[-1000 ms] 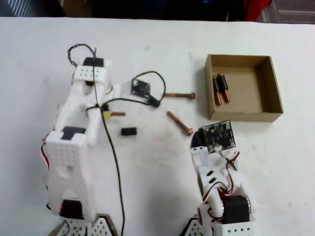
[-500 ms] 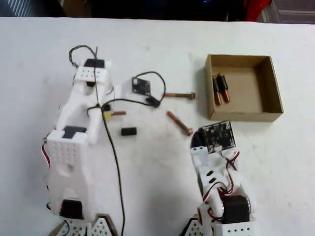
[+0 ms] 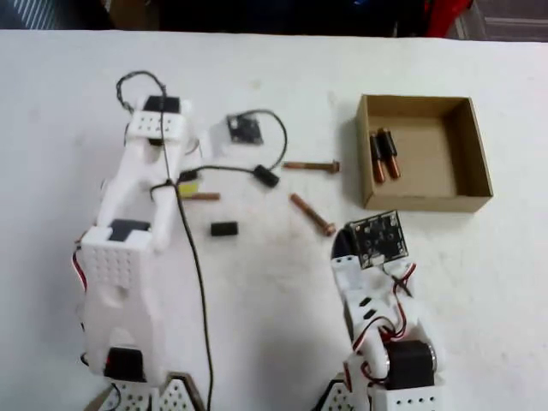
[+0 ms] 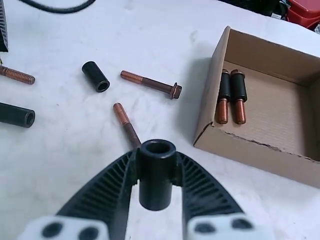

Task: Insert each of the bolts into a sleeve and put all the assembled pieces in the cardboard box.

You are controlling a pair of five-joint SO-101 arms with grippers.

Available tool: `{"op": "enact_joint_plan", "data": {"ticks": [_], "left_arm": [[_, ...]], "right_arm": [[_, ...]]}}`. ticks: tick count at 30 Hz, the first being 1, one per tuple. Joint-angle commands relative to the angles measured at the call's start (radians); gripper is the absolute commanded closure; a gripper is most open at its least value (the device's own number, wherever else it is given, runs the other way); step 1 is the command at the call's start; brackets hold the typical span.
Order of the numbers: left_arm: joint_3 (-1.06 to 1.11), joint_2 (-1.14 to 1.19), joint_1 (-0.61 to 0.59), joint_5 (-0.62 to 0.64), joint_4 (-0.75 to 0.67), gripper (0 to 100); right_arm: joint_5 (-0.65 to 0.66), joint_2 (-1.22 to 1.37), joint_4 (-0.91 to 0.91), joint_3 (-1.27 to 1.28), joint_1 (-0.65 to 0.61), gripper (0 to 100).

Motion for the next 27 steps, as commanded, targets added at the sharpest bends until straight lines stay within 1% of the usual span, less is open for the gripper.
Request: {"op": "enact_joint_plan", "data": {"ticks": [1, 4, 6, 8, 11, 13, 15, 18, 23, 25, 27], "left_arm": [[-0.195, -0.031, 0.001, 0.129, 0.126, 88], [-0.325, -0.031, 0.013, 0.199, 0.235, 88], [-0.376, -0.031, 0.019, 0.298, 0.245, 88], [-0.399, -0.031, 0.024, 0.471, 0.244, 92], [-0.399, -0.031, 0.03, 0.775, 0.245, 98], [-0.397, -0.028, 0.028, 0.957, 0.245, 98], [-0.397, -0.03, 0.027, 1.091, 0.247, 98], [-0.399, -0.031, 0.031, 1.209, 0.247, 98], [-0.397, -0.031, 0.033, 1.338, 0.249, 98], [-0.37, -0.03, 0.021, 1.45, 0.247, 98], [-0.318, -0.028, 0.005, 1.61, 0.245, 98]], "right_arm": [[0.018, -0.016, -0.002, -0.009, -0.012, 98.2], [0.02, -0.016, -0.002, -0.009, -0.012, 98.2], [0.02, -0.016, -0.002, -0.009, -0.012, 98.2], [0.02, -0.016, -0.002, -0.009, -0.012, 98.2], [0.021, -0.016, -0.002, -0.005, -0.013, 98.2], [0.021, -0.016, -0.002, -0.005, -0.013, 98.2], [0.021, -0.016, -0.002, -0.005, -0.013, 98.2], [0.021, -0.016, -0.002, -0.005, -0.013, 98.2], [0.025, -0.016, -0.002, -0.005, -0.013, 98.2], [0.025, -0.016, -0.002, -0.005, -0.013, 98.2], [0.025, -0.016, -0.002, -0.005, -0.012, 98.2]]}}
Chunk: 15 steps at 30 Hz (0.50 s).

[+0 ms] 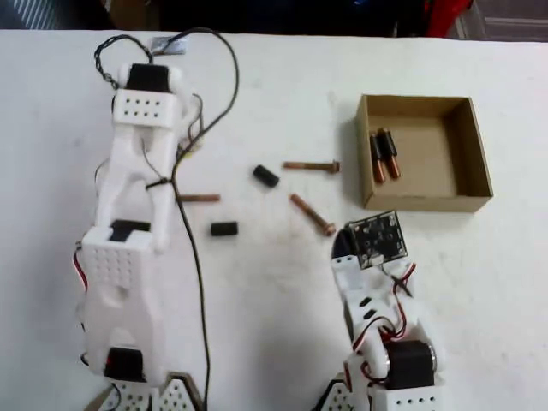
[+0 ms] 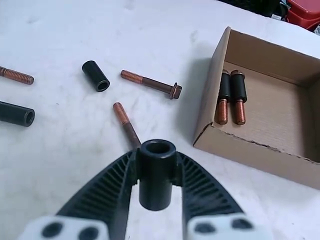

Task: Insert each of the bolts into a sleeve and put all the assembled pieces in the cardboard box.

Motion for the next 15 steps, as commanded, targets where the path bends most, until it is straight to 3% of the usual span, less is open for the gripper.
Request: {"op": "enact_joint_plan", "data": {"ticks": [1, 3, 11, 15], "left_arm": [[0.048, -0.024, -0.005, 0.269, 0.008, 98], [0.094, -0.022, -0.012, 0.368, 0.008, 97], [0.135, -0.021, 0.002, 0.539, 0.008, 98], [0.135, -0.021, -0.031, 0.726, 0.008, 97]], "right_arm": [[0.015, -0.016, -0.002, -0.005, -0.012, 98.2], [0.015, -0.016, -0.002, -0.005, -0.013, 98.2], [0.015, -0.016, -0.002, -0.005, -0.012, 98.2], [0.015, -0.016, -0.002, -0.005, -0.007, 98.2]]}}
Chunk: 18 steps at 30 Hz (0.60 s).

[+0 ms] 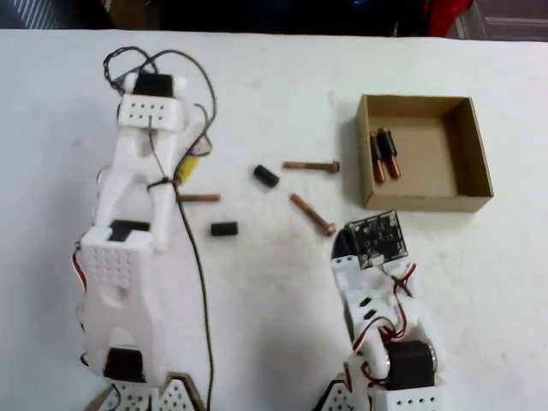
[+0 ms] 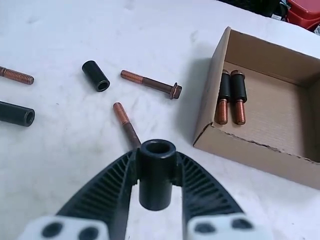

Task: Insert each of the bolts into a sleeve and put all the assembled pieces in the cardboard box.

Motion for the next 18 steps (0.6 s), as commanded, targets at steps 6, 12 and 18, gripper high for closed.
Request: {"op": "enact_joint_plan", "data": {"ticks": [6, 12, 18], "left_arm": [[0.044, -0.019, -0.047, 0.241, 0.006, 97], [0.173, -0.019, -0.035, 0.241, -0.11, 97], [0.201, -0.019, -0.028, 0.242, -0.161, 97]], "right_arm": [[0.017, -0.016, -0.002, -0.003, -0.007, 98.2], [0.017, -0.016, -0.002, -0.003, -0.007, 98.2], [0.017, -0.016, -0.002, -0.003, -0.007, 98.2]]}}
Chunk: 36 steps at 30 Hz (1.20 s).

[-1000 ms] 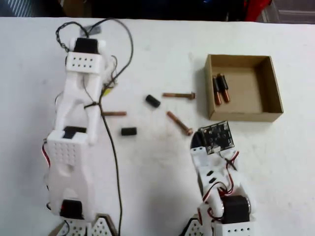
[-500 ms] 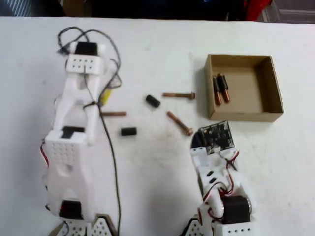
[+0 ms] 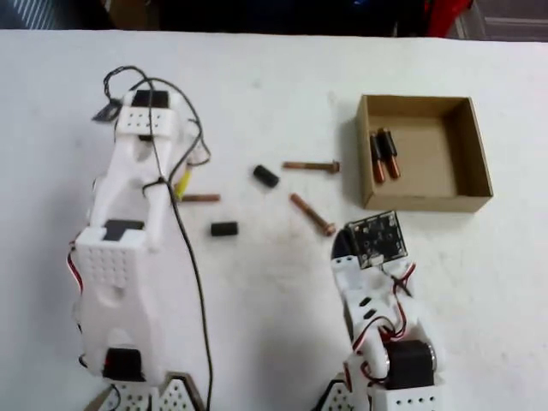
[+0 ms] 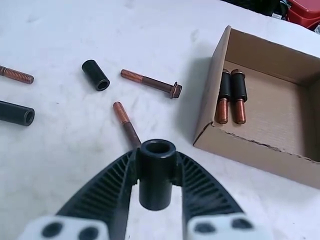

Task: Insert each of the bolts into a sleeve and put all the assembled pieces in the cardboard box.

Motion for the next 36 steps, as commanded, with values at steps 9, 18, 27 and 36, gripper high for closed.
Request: {"op": "enact_joint_plan", "data": {"ticks": [9, 18, 27, 36], "left_arm": [[0.02, -0.019, 0.024, 0.074, -0.1, 84], [0.089, -0.021, 0.036, 0.135, -0.101, 55], [0.092, -0.018, 0.03, 0.135, -0.103, 62], [0.071, 0.064, 0.002, 0.135, -0.106, 62]], "right_arm": [[0.017, -0.016, -0.002, -0.005, -0.007, 98.2], [0.017, -0.016, -0.002, -0.005, -0.007, 98.2], [0.017, -0.016, -0.002, -0.005, -0.007, 98.2], [0.017, -0.016, -0.002, -0.005, -0.007, 98.2]]}}
